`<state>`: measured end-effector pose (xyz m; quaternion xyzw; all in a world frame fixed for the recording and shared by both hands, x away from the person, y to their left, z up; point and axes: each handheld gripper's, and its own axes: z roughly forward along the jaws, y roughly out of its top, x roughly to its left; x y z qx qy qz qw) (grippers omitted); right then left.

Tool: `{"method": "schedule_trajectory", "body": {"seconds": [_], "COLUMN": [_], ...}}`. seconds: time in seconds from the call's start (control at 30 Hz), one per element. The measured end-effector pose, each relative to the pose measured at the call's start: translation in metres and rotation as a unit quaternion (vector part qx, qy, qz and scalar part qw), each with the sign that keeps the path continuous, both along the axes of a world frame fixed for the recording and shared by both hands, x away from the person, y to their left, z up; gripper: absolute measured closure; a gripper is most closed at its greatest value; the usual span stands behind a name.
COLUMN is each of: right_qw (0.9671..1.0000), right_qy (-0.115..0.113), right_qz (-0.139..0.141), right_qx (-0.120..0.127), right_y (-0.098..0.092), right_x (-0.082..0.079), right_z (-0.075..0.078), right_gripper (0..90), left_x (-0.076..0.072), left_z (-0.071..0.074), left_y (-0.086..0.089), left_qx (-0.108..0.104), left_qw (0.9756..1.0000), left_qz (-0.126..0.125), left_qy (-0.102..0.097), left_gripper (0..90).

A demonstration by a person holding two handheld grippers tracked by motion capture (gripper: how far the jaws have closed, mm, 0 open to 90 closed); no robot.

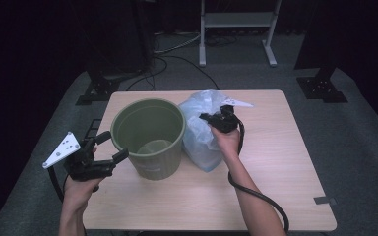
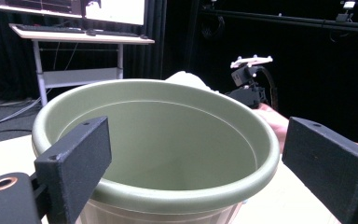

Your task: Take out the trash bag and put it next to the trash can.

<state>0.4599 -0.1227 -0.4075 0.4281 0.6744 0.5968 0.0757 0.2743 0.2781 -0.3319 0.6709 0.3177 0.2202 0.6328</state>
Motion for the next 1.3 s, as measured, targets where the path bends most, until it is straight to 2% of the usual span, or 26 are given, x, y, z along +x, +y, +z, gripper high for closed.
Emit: {"method": "schedule_trajectory", "body": {"seconds": [0.3,0.43,0.57,0.7,1.07,1.3], "right_qw": [0.9997,0.9996,0.9998,0.9999,0.9998,0.9996], "right_qy": [0.003,0.005,0.001,0.002,-0.006,-0.015], "right_qz": [0.023,0.024,0.017,0.01,0.009,0.017], "right_qx": [-0.003,0.013,0.008,0.006,0.017,0.015], "right_y": [0.009,0.003,-0.003,-0.01,-0.026,-0.036], "right_x": [-0.003,-0.005,-0.009,-0.011,-0.02,-0.029], "right_z": [-0.005,-0.004,-0.002,-0.001,0.002,0.008], "right_gripper": [87.4,74.5,61.8,53.3,38.9,35.6], "left_x": [-0.001,-0.001,-0.001,0.0,0.0,0.0], "left_z": [-0.001,-0.001,-0.001,-0.002,-0.002,-0.003], "left_y": [0.0,-0.001,-0.003,-0.003,-0.004,-0.005], "left_qx": [0.001,0.003,0.005,0.007,0.007,0.009], "left_qw": [1.0,1.0,1.0,1.0,1.0,0.9999], "left_qz": [0.0,-0.001,-0.002,-0.003,-0.004,-0.006], "left_qy": [0.001,0.001,0.001,0.003,0.004,0.005], "left_gripper": [6.9,6.9,6.8,6.9,6.9,6.9]}}
